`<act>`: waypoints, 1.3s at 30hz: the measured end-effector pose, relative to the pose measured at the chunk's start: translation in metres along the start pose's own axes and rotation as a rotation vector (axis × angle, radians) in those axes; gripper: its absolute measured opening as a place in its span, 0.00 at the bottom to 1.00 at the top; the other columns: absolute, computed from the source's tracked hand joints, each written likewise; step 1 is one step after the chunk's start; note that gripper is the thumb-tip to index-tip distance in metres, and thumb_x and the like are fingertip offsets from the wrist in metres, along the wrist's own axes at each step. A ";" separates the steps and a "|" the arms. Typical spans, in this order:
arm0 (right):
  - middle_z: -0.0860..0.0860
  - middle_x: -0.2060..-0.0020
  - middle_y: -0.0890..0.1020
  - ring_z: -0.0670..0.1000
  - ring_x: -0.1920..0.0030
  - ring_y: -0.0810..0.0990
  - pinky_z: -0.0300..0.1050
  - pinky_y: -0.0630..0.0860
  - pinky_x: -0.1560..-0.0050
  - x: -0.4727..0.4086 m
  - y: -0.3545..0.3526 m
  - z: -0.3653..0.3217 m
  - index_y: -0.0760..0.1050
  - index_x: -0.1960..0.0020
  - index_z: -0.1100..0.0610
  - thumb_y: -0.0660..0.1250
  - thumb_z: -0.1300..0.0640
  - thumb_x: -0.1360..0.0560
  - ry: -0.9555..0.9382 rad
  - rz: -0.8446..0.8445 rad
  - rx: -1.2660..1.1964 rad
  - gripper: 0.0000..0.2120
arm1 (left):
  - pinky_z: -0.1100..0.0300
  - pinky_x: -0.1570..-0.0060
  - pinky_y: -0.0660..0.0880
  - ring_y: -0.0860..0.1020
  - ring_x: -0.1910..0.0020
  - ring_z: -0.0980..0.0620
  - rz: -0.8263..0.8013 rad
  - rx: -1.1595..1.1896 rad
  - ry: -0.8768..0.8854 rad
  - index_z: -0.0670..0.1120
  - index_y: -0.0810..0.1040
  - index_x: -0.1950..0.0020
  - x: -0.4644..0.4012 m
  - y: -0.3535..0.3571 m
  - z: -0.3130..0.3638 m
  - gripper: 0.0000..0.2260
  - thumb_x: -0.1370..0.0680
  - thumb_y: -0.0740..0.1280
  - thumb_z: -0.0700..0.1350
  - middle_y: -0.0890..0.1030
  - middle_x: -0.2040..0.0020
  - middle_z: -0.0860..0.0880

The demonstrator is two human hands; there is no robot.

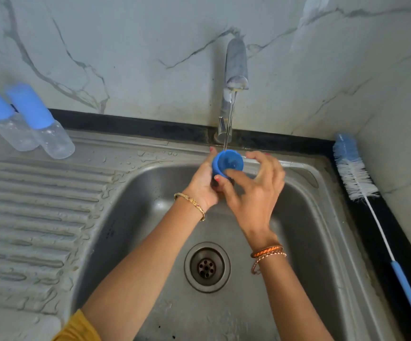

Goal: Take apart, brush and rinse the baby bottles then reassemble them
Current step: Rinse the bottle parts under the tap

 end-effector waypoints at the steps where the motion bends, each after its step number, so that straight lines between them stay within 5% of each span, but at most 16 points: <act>1: 0.56 0.47 0.79 0.57 0.42 0.68 0.42 0.61 0.44 -0.001 0.001 0.004 0.83 0.61 0.52 0.67 0.46 0.31 0.058 -0.010 -0.028 0.11 | 0.68 0.75 0.67 0.72 0.74 0.55 0.003 0.008 0.014 0.45 0.76 0.58 -0.002 -0.001 0.000 0.22 0.23 0.57 0.62 0.74 0.68 0.48; 4: 0.51 0.46 0.81 0.55 0.44 0.73 0.29 0.58 0.42 0.003 0.014 0.021 0.84 0.54 0.55 0.66 0.50 0.28 0.334 -0.144 -0.247 0.11 | 0.70 0.82 0.60 0.68 0.81 0.58 -0.024 -0.075 0.109 0.45 0.74 0.53 0.001 0.002 0.005 0.19 0.21 0.54 0.59 0.74 0.68 0.48; 7: 0.48 0.55 0.81 0.43 0.54 0.76 0.34 0.68 0.50 0.016 0.026 0.030 0.81 0.49 0.59 0.64 0.60 0.23 0.750 -0.237 -0.610 0.08 | 0.68 0.74 0.62 0.68 0.74 0.57 -0.005 -0.428 0.310 0.48 0.69 0.46 0.007 0.007 0.013 0.10 0.19 0.55 0.53 0.73 0.61 0.50; 10: 0.48 0.65 0.75 0.41 0.66 0.69 0.37 0.65 0.63 0.025 0.034 0.024 0.76 0.57 0.55 0.59 0.61 0.21 1.045 -0.318 -0.777 0.10 | 0.71 0.73 0.64 0.68 0.67 0.58 0.000 -0.704 0.525 0.50 0.70 0.50 0.013 0.011 0.019 0.03 0.19 0.57 0.45 0.73 0.57 0.52; 14: 0.46 0.62 0.77 0.43 0.59 0.73 0.39 0.66 0.59 0.029 0.040 0.014 0.73 0.53 0.51 0.54 0.61 0.20 1.199 -0.513 -0.897 0.12 | 0.63 0.46 0.68 0.69 0.48 0.56 -0.009 -0.932 0.709 0.44 0.72 0.43 0.020 0.014 0.018 0.08 0.20 0.57 0.37 0.70 0.44 0.50; 21: 0.47 0.58 0.80 0.45 0.57 0.77 0.40 0.69 0.54 0.018 0.036 0.012 0.77 0.52 0.51 0.58 0.52 0.21 1.207 -0.461 -0.970 0.09 | 0.57 0.41 0.69 0.71 0.39 0.51 0.000 -0.727 0.697 0.50 0.67 0.38 0.029 -0.010 0.004 0.13 0.19 0.54 0.35 0.70 0.37 0.50; 26: 0.50 0.61 0.80 0.45 0.63 0.74 0.32 0.70 0.61 0.003 0.028 0.009 0.79 0.53 0.56 0.65 0.57 0.24 0.733 -0.397 -0.567 0.05 | 0.63 0.56 0.77 0.77 0.52 0.51 -0.118 -0.108 0.490 0.49 0.71 0.41 0.024 -0.015 0.000 0.14 0.19 0.51 0.35 0.77 0.45 0.44; 29: 0.50 0.54 0.80 0.47 0.54 0.74 0.35 0.71 0.48 -0.004 0.023 0.003 0.80 0.55 0.60 0.66 0.62 0.27 0.444 -0.316 -0.432 0.04 | 0.61 0.56 0.77 0.78 0.56 0.52 -0.127 0.091 0.369 0.45 0.74 0.45 0.015 -0.008 0.004 0.13 0.18 0.52 0.47 0.79 0.52 0.46; 32: 0.54 0.42 0.79 0.47 0.46 0.70 0.18 0.59 0.47 -0.004 0.015 0.000 0.80 0.56 0.60 0.65 0.63 0.30 0.334 -0.214 -0.415 0.06 | 0.61 0.55 0.77 0.78 0.56 0.52 -0.146 0.089 0.324 0.42 0.75 0.46 0.010 0.000 0.009 0.15 0.18 0.53 0.50 0.79 0.53 0.45; 36: 0.49 0.42 0.78 0.48 0.43 0.77 0.35 0.71 0.44 0.011 0.017 0.014 0.76 0.56 0.48 0.63 0.61 0.30 0.503 -0.163 -0.627 0.09 | 0.64 0.60 0.78 0.79 0.57 0.53 -0.197 -0.063 0.428 0.40 0.74 0.42 0.014 0.008 0.014 0.12 0.18 0.54 0.42 0.79 0.53 0.45; 39: 0.47 0.49 0.79 0.39 0.52 0.76 0.33 0.70 0.51 0.024 0.025 0.015 0.75 0.53 0.47 0.60 0.60 0.27 0.681 -0.191 -0.843 0.10 | 0.68 0.58 0.73 0.76 0.55 0.55 -0.113 -0.406 0.626 0.42 0.76 0.44 0.020 0.015 0.020 0.09 0.20 0.58 0.38 0.78 0.53 0.47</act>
Point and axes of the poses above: each hand's wrist, its own x-axis away from the middle knuckle, its own y-axis out of the palm, z = x × y, the point moved 5 cm from there along -x, towards the middle knuckle
